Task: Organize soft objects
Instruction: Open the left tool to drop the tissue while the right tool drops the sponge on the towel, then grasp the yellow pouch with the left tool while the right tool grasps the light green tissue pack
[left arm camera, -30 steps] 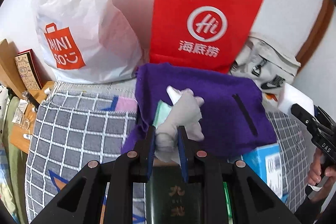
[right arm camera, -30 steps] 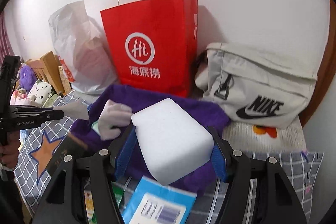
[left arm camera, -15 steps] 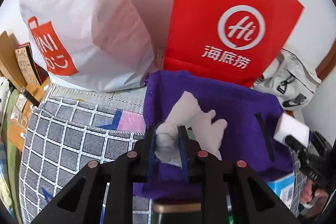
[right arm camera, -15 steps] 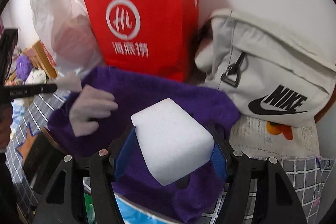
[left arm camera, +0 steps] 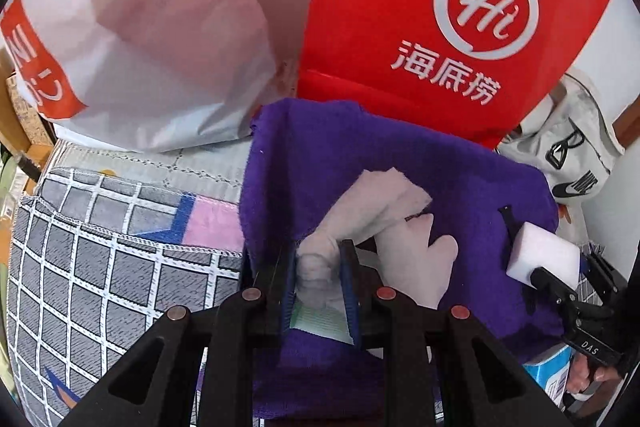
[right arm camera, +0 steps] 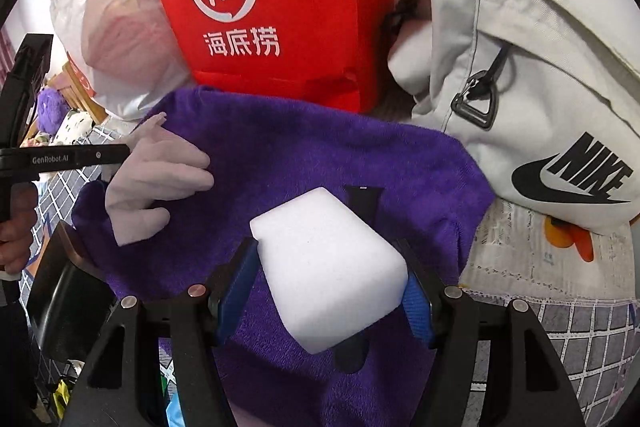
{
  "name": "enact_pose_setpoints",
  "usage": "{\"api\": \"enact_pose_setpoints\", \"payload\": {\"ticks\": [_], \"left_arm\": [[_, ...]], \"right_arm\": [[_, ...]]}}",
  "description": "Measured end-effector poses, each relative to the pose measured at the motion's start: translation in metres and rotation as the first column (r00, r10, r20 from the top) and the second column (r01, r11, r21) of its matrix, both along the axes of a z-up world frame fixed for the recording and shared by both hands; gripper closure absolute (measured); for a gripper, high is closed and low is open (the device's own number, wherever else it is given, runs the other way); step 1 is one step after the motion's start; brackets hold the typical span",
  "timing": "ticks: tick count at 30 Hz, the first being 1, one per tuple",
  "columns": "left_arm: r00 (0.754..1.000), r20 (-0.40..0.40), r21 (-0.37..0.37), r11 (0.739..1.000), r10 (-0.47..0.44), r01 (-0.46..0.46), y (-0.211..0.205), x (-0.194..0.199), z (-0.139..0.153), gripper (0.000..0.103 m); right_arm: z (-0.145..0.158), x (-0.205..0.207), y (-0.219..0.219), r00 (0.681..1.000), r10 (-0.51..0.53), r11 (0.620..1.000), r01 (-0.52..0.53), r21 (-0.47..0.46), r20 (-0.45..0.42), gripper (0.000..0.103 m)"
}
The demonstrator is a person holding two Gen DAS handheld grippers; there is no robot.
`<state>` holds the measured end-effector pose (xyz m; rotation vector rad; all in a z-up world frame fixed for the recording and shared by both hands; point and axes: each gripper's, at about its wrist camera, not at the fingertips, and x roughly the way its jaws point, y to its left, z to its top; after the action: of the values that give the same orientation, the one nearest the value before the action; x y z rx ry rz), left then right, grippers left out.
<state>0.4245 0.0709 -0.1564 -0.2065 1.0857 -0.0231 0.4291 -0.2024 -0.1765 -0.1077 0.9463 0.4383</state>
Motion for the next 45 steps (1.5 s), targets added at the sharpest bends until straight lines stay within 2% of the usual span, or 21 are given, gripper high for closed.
{"api": "enact_pose_setpoints", "payload": {"ticks": [5,7,8,13,17,22,29,33,38,43,45], "left_arm": [[1.000,-0.015,-0.022,1.000,-0.023,0.023,-0.002,0.000,-0.002,0.078],[0.999,-0.039,-0.035,0.999,-0.027,0.026,-0.001,0.001,-0.005,0.063],[0.999,-0.042,-0.044,0.999,-0.028,0.027,-0.001,0.000,-0.005,0.061],[0.999,-0.038,-0.044,0.999,-0.033,0.031,0.000,-0.011,0.001,0.048],[0.999,-0.036,-0.029,0.999,-0.032,0.031,0.004,-0.025,0.010,0.048],[0.999,-0.001,-0.003,0.999,-0.033,0.033,0.011,-0.055,0.033,0.048],[0.995,0.098,0.040,0.999,-0.030,0.027,0.018,-0.111,0.064,0.048],[0.993,0.099,0.012,0.998,-0.059,0.059,0.019,-0.144,0.072,0.048],[0.993,0.111,0.019,0.999,-0.036,0.034,0.028,-0.186,0.077,0.048],[0.994,0.108,-0.029,0.999,-0.011,0.014,0.038,-0.215,0.073,0.048],[0.993,0.118,-0.038,0.999,-0.016,0.021,0.036,-0.225,0.069,0.048]], "right_arm": [[-0.005,0.000,0.006,0.999,0.048,0.999,-0.048,-0.008,-0.019,0.031],[-0.006,-0.001,0.009,0.998,0.066,0.998,-0.066,-0.017,-0.011,0.022],[-0.006,-0.001,0.009,0.998,0.064,0.998,-0.064,-0.022,-0.009,0.017],[-0.001,-0.002,0.003,0.999,0.035,0.999,-0.035,0.000,0.004,0.013],[0.013,-0.007,-0.006,1.000,0.002,1.000,-0.002,0.026,0.025,0.013],[0.047,-0.030,-0.011,0.994,-0.026,0.995,0.016,0.097,0.105,0.013],[0.078,-0.096,-0.001,0.990,0.005,0.995,-0.019,0.101,0.142,0.013],[0.079,-0.146,0.010,0.993,0.059,0.986,-0.075,0.152,0.104,0.013],[0.074,-0.202,0.019,0.993,0.057,0.992,-0.068,0.102,0.105,0.014],[0.065,-0.240,0.020,0.996,0.037,0.996,-0.043,0.079,0.078,0.023],[0.056,-0.254,0.019,0.999,0.010,0.995,-0.014,0.095,0.039,0.027]]}}
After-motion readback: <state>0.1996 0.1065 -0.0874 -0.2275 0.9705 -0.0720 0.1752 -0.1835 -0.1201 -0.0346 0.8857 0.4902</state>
